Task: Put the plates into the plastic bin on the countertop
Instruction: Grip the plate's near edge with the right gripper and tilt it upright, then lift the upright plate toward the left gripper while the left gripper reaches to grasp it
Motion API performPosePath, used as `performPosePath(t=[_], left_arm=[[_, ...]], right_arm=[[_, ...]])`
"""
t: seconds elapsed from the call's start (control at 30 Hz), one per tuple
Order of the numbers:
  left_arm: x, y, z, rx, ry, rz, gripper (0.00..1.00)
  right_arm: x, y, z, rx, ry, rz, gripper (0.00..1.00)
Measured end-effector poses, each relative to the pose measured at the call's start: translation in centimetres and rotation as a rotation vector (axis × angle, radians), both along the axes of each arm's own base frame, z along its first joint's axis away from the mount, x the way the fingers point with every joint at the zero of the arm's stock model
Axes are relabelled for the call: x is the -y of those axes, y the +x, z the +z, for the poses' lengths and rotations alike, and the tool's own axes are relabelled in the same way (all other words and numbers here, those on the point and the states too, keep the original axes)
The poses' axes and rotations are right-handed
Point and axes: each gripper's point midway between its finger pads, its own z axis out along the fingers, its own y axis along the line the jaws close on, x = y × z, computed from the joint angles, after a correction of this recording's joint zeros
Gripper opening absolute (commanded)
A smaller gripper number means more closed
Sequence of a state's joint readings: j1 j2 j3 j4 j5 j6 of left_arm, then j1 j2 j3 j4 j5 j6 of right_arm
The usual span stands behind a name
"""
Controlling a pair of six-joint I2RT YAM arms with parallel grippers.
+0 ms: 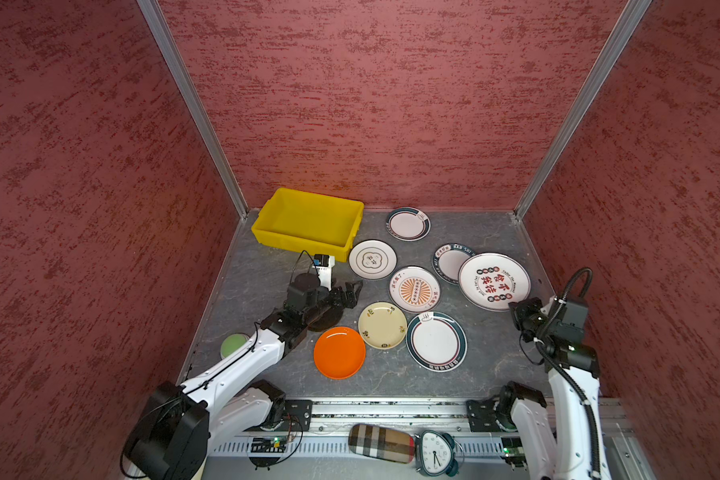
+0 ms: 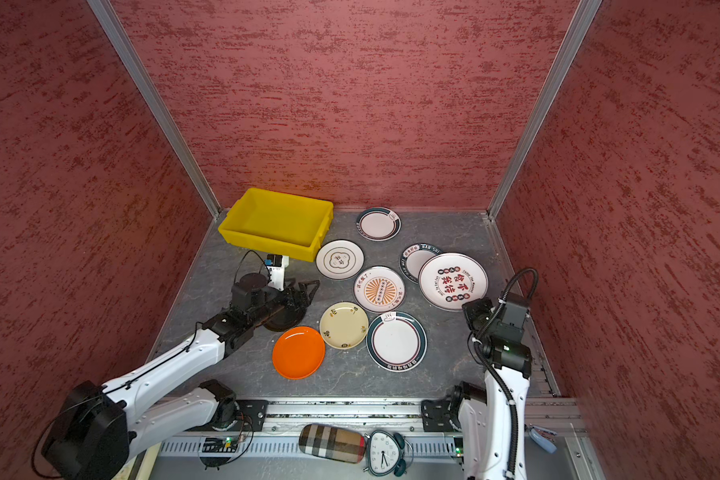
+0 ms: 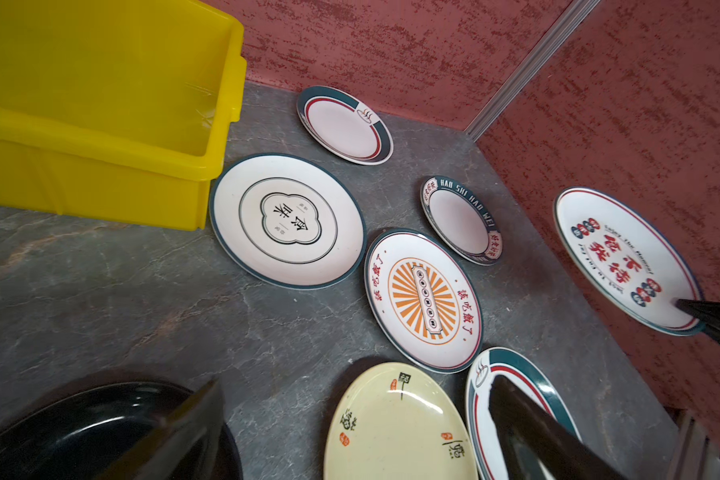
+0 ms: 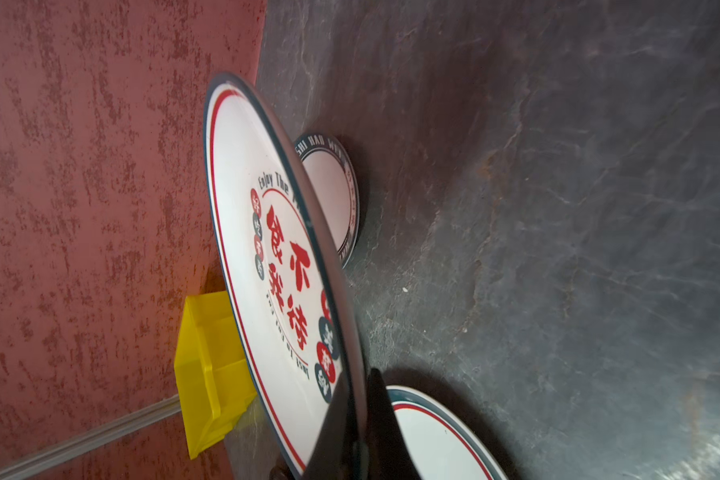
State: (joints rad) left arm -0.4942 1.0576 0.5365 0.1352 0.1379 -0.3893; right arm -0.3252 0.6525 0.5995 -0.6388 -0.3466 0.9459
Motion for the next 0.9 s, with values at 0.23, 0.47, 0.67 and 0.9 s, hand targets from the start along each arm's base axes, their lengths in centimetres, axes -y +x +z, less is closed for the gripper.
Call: performPosePath(t=[0.23, 0.47, 0.67, 0.9], left_arm=[[2.4, 0.4, 3.2, 0.005, -0.081, -0.058, 0.99], [4.0, -0.3, 4.9, -0.009, -0.143, -0.097, 0.99], [4.5, -0.7, 4.8, -0.05, -0.185, -0.106, 1.0], [5.6, -0.3, 5.1, -0.087, -0.229, -0.131, 0.84]], right_arm=[[-4.0, 2.3, 1.5, 0.089, 0.013, 0.173, 0.0], [-8.5, 3.7, 2.7, 0.158, 0.033, 0.315, 0.0], [-11.7, 4.9, 2.6, 0.197, 0.094, 0.381, 0.0], [-15.4, 5.6, 1.7, 0.187, 0.112, 0.477, 0.0]])
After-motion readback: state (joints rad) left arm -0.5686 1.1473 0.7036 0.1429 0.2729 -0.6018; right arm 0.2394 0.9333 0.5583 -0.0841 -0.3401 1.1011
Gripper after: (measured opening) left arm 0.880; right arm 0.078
